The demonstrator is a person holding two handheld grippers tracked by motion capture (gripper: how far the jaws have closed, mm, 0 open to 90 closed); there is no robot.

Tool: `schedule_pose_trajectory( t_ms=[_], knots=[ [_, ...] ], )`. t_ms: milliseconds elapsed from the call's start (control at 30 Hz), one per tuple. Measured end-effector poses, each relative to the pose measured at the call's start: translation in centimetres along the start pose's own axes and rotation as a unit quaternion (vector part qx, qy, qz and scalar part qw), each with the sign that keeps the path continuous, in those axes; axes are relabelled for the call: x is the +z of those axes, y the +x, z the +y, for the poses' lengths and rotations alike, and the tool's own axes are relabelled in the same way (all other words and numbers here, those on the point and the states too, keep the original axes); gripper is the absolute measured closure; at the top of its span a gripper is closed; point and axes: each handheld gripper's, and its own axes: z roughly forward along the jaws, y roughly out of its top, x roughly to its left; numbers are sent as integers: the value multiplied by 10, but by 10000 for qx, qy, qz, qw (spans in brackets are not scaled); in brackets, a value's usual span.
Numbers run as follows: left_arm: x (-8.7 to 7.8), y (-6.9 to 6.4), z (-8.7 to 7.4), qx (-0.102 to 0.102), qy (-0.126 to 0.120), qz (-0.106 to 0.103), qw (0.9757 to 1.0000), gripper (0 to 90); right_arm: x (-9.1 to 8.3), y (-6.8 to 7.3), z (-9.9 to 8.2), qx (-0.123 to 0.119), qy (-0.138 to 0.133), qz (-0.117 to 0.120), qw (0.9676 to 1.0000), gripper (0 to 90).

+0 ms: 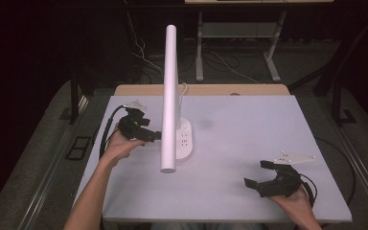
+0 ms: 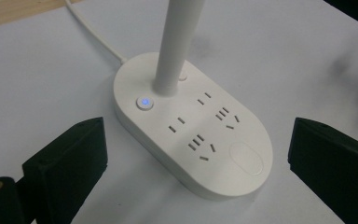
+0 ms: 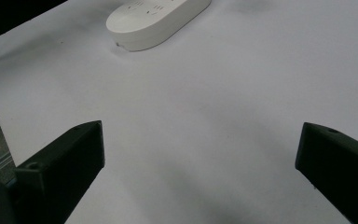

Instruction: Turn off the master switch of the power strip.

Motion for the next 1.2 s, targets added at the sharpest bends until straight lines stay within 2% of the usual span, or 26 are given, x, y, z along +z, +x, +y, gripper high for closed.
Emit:
schedule_pose_trajectory(
  t_ms=[633, 667, 1067, 1200],
  knots=[
    [10, 17, 13, -167, -43, 132, 9998, 106, 0, -1, 0, 12, 10, -3, 10000, 5],
    [13, 19, 13, -244, -85, 143, 9996, 110, 0, -1, 0, 9, 8, -3, 10000, 5],
    [22, 33, 9, -402, -193, 252, 9987, 151, 0, -1, 0, 1, 26, 4, 10000, 5],
    [27, 35, 8, -434, -160, 215, 9987, 180, 0, -1, 0, 12, 40, 2, 10000, 5]
  ],
)
